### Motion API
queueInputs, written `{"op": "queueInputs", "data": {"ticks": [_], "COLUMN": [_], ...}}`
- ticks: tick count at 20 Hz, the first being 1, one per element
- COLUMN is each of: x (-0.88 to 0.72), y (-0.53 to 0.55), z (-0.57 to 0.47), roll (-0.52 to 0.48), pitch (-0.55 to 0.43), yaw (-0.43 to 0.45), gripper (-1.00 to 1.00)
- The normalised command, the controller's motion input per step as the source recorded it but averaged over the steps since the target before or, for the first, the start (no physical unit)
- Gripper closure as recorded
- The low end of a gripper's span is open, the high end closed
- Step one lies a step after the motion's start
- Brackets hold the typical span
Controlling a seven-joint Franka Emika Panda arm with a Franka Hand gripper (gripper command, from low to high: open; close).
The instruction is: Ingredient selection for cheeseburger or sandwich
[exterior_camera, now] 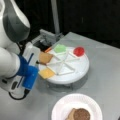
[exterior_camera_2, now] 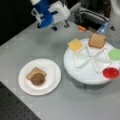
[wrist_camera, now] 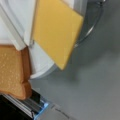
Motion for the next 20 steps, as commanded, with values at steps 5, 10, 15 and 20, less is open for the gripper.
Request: {"op": "queueInputs", "data": {"ticks": [5, 10, 15, 20], "x": [0.13, 0.04, -0.01, -0.06], "y": [-0.20, -0.16, -0.15, -0.09], "z": [-0.15, -0.23, -0.17, -0.13], "roll": [0.369, 0.408, 0.394, 0.314], "pitch": [0.079, 0.039, 0.012, -0.051], "yaw": [0.041, 0.000, -0.064, -0.111], "gripper": [-1.00, -1.00, -1.00, -1.00]}}
